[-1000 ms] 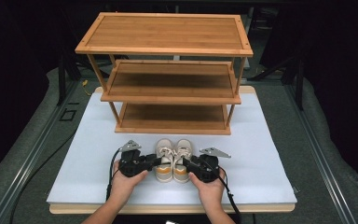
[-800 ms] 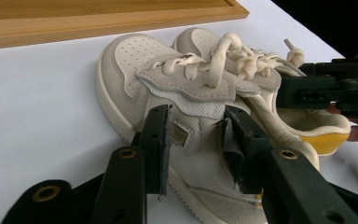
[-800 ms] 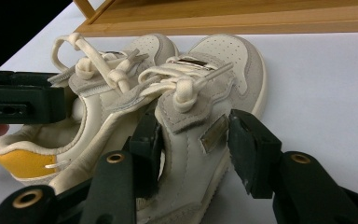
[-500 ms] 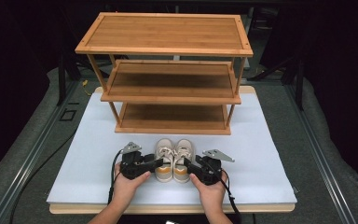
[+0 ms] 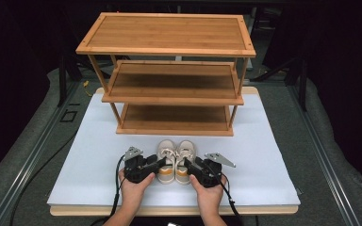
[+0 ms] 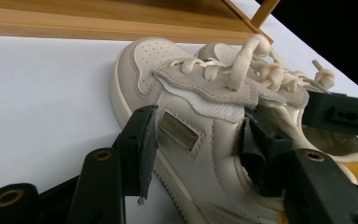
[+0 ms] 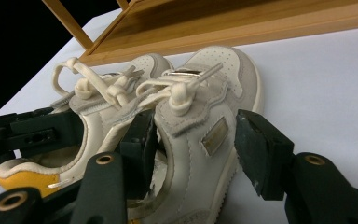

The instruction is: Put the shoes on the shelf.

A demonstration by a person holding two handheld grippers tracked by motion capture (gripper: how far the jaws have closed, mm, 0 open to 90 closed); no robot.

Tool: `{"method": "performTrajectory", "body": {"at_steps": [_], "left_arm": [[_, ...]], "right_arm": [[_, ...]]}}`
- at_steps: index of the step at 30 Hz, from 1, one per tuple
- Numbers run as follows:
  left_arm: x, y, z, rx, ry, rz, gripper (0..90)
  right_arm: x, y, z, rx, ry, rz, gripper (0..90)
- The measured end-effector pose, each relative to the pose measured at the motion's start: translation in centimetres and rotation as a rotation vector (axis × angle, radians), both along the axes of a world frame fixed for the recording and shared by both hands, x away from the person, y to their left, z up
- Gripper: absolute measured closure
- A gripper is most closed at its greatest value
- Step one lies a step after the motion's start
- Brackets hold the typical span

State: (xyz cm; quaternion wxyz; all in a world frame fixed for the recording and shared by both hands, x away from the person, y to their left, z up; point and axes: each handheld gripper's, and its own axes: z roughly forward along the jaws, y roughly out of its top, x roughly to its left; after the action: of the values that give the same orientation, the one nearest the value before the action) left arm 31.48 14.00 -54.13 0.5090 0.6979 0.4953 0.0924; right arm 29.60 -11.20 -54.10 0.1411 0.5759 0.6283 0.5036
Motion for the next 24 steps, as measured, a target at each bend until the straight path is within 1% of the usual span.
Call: {"method": "performTrajectory", "body": {"at_steps": [3,5,6,7,8,9,11,12,13,14,16,17,18,20,21,22,24], "left_arm": [[0.01,-0.16,-0.16,-0.005,-0.004,0.015,48.9],[-0.05,-0.19,-0.28,-0.017,-0.003,0.028,48.7],[-0.06,-0.21,-0.30,-0.019,-0.005,0.030,48.7],[-0.09,-0.20,-0.33,-0.021,-0.006,0.032,48.7],[-0.12,-0.18,-0.37,-0.024,-0.009,0.032,48.7],[-0.14,-0.17,-0.40,-0.027,-0.008,0.035,48.7],[-0.19,-0.22,-0.48,-0.036,-0.012,0.042,48.7],[-0.25,-0.26,-0.51,-0.036,-0.015,0.047,48.6],[-0.27,-0.27,-0.53,-0.037,-0.016,0.048,48.7],[-0.27,-0.24,-0.59,-0.041,-0.018,0.047,48.7],[-0.28,-0.15,-0.69,-0.050,-0.020,0.046,48.7],[-0.29,-0.14,-0.71,-0.052,-0.019,0.048,48.7],[-0.29,-0.14,-0.71,-0.052,-0.019,0.048,48.8],[-0.35,-0.20,-0.70,-0.051,-0.020,0.054,49.0],[-0.36,-0.24,-0.70,-0.051,-0.021,0.056,49.4],[-0.39,-0.27,-0.71,-0.052,-0.021,0.060,49.6],[-0.46,-0.34,-0.73,-0.052,-0.027,0.067,50.3]], "right_arm": [[-0.07,0.04,-0.06,0.004,0.010,-0.011,49.5],[-0.03,0.15,-0.13,0.021,0.008,-0.017,50.1],[-0.08,0.17,-0.08,0.015,0.019,-0.029,50.1],[-0.05,0.21,-0.20,0.035,0.006,-0.029,50.2],[-0.14,0.13,-0.22,0.035,0.012,-0.025,50.4],[-0.15,0.24,-0.38,0.036,-0.007,-0.037,50.8],[-0.15,0.29,-0.41,0.038,-0.012,-0.034,51.1],[-0.22,0.33,-0.37,0.030,-0.010,-0.034,51.3],[-0.32,0.30,-0.31,0.020,-0.001,-0.022,51.4],[-0.36,0.33,-0.33,0.016,-0.005,-0.024,51.5],[-0.49,0.50,-0.40,0.006,-0.014,-0.035,51.6],[-0.54,0.67,-0.44,-0.006,-0.022,-0.058,51.8],[-0.57,0.73,-0.45,-0.009,-0.024,-0.065,51.8],[-0.54,0.70,-0.48,0.004,-0.025,-0.057,52.1],[-0.56,0.70,-0.44,0.002,-0.019,-0.056,52.3],[-0.54,0.78,-0.50,0.009,-0.028,-0.062,52.5],[-0.64,0.81,-0.50,0.001,-0.024,-0.066,52.9]]}}
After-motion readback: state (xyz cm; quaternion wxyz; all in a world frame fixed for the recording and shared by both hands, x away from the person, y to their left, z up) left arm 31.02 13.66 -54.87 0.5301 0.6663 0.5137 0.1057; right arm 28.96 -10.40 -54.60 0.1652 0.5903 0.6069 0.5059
